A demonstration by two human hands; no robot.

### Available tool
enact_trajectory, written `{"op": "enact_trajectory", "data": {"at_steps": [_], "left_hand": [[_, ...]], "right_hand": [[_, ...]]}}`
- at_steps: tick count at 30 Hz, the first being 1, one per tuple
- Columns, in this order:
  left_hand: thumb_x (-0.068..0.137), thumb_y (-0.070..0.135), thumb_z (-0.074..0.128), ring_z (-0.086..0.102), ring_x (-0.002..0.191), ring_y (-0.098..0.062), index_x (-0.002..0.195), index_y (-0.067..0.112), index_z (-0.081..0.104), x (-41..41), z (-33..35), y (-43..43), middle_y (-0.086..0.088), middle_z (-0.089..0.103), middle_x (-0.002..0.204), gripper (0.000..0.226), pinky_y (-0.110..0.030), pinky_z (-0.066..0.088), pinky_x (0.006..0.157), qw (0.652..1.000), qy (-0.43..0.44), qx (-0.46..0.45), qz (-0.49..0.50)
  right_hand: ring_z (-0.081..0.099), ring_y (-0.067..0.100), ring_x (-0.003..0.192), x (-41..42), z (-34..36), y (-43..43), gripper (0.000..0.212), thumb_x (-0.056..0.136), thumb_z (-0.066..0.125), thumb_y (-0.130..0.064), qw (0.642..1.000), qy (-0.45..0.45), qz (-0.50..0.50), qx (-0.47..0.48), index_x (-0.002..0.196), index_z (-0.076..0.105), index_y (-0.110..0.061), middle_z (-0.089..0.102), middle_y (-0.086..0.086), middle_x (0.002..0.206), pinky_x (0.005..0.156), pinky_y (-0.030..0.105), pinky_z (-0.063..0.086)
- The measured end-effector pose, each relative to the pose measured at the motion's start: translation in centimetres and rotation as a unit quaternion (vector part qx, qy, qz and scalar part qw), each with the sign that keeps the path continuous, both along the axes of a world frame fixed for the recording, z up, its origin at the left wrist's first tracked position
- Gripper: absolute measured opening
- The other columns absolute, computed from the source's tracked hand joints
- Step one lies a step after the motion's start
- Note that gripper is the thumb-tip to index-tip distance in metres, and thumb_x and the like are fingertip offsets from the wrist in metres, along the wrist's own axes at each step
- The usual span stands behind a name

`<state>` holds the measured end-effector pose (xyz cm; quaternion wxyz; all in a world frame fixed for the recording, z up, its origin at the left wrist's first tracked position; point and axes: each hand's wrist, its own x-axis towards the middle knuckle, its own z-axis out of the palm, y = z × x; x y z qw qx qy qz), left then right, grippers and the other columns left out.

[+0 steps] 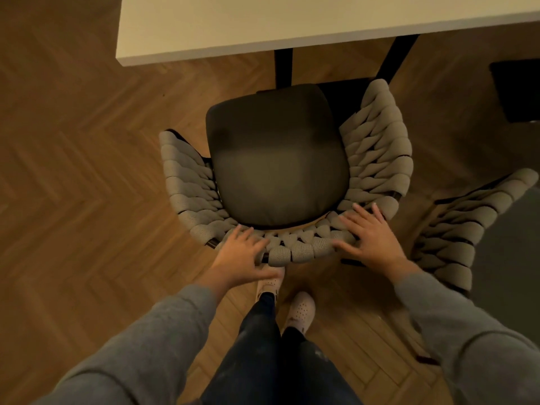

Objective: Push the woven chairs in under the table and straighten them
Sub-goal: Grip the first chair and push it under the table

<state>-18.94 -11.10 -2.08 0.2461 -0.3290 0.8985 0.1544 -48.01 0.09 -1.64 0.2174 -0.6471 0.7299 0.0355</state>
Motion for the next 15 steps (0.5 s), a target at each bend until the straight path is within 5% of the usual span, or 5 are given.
{"op": "enact_trajectory", "data": {"at_steps": [3, 5, 8, 15], "left_hand": [[0.089, 0.058, 0.049, 0.054, 0.119, -0.024, 0.151, 0.026, 0.022, -0.5, -0.2, -1.2, -0.002, 0.05, 0.141, 0.075, -0.037, 0.045, 0.093, 0.993, -0.027, -0.002, -0.113], [0.093, 0.037, 0.05, 0.062, 0.097, -0.024, 0.151, 0.027, 0.021, -1.0, 0.1, -1.7, -0.004, 0.057, 0.128, 0.066, -0.033, 0.044, 0.071, 0.986, -0.024, -0.009, -0.167], [0.095, 0.028, 0.049, 0.062, 0.093, -0.022, 0.145, 0.024, 0.035, -1.4, 0.5, -2.2, -0.004, 0.061, 0.116, 0.052, -0.031, 0.043, 0.069, 0.986, -0.03, -0.008, -0.166], [0.093, 0.024, 0.051, 0.062, 0.088, -0.022, 0.128, 0.019, 0.048, -3.3, 0.7, -6.5, -0.004, 0.062, 0.109, 0.035, -0.028, 0.041, 0.063, 0.986, -0.024, -0.001, -0.167]], "right_hand": [[0.01, 0.014, 0.148, -4.3, 0.5, -1.9, 0.086, 0.077, 0.035, -0.077, 0.974, 0.076, 0.187, 0.101, 0.15, 0.023, -0.034, 0.031, -0.01, 0.154, 0.119, 0.045, -0.011], [0.026, 0.017, 0.143, -5.4, 0.9, -3.6, 0.068, 0.085, 0.052, -0.058, 0.958, 0.122, 0.223, 0.13, 0.146, 0.031, -0.036, 0.046, -0.009, 0.144, 0.119, 0.046, 0.002], [0.047, 0.017, 0.125, -4.8, 0.9, -4.7, 0.049, 0.091, 0.051, -0.047, 0.954, 0.165, 0.218, 0.123, 0.138, 0.04, -0.037, 0.059, -0.007, 0.125, 0.111, 0.039, 0.021], [0.049, 0.017, 0.122, -5.6, 1.1, -7.1, 0.041, 0.092, 0.052, -0.042, 0.967, 0.157, 0.162, 0.115, 0.132, 0.044, -0.037, 0.06, -0.008, 0.121, 0.111, 0.041, 0.021]]}}
